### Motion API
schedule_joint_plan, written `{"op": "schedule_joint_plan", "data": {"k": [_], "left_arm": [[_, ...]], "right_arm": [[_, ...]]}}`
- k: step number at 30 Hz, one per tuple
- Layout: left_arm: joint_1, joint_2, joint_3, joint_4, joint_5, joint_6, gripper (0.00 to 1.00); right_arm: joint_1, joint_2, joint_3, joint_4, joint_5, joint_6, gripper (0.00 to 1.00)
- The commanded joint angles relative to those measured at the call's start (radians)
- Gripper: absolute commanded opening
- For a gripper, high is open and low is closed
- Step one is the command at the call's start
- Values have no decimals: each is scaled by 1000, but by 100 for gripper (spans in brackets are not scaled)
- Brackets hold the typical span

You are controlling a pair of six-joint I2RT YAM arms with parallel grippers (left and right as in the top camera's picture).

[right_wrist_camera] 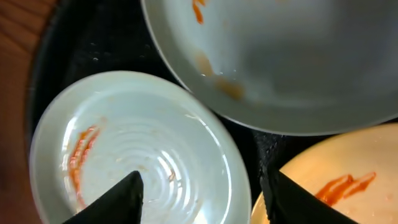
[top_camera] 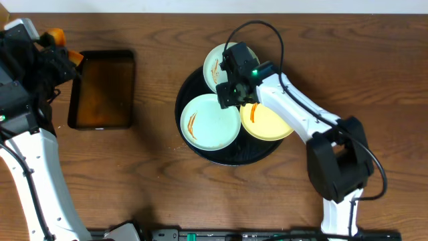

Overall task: Clean dirty plates on tray and stack at the side
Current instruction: 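Reach the right gripper to the front pale green plate rim and grasp it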

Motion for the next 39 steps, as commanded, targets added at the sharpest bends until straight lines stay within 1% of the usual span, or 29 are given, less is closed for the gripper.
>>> {"op": "schedule_joint_plan", "data": {"k": [1, 2, 3, 5, 10, 13, 15, 17, 21, 23, 25, 27, 28, 30, 32, 33, 35, 39], "left_arm": [[2, 15, 11, 1, 13, -9, 7], [2, 20, 11, 1, 13, -9, 7], [2, 29, 11, 0, 13, -9, 8], [2, 41, 11, 0, 14, -9, 7], [2, 69, 11, 1, 14, -9, 7], [2, 69, 11, 1, 14, -9, 7], [2, 69, 11, 1, 14, -9, 7], [2, 69, 11, 1, 14, -10, 7], [2, 69, 11, 1, 14, -10, 7], [2, 69, 11, 0, 14, -13, 7], [2, 69, 11, -3, 26, -32, 7], [2, 69, 11, -3, 85, -39, 7], [-1, 69, 11, -3, 158, -39, 7], [-17, 69, 11, -13, 200, -39, 7], [-43, 69, 11, -48, 199, -39, 7], [-65, 72, 11, -72, 198, -39, 7], [-106, 79, 11, -102, 198, -39, 7], [-208, 111, 11, -173, 197, -39, 8]], "right_arm": [[8, 18, 8, 6, 17, -4, 49], [8, 28, 9, 6, 17, -4, 49], [8, 45, 8, 6, 17, -4, 52], [8, 60, 8, 7, 17, -4, 52], [15, 82, 8, -7, 40, -5, 49], [15, 87, 6, -15, 43, -5, 44], [17, 95, 5, -15, 43, -5, 43], [21, 111, 5, -14, 43, -5, 41], [23, 131, 5, -16, 43, -5, 40], [23, 131, 5, -16, 43, -5, 37], [24, 131, 5, -16, 43, -5, 29], [24, 131, 5, -16, 43, -5, 23], [24, 131, 5, -15, 43, -5, 21], [24, 131, 5, -15, 43, -5, 20], [24, 131, 5, -15, 43, -6, 20], [24, 131, 5, -15, 43, -6, 18], [24, 131, 5, -16, 43, -6, 17], [23, 130, 9, -35, 42, -5, 22]]}}
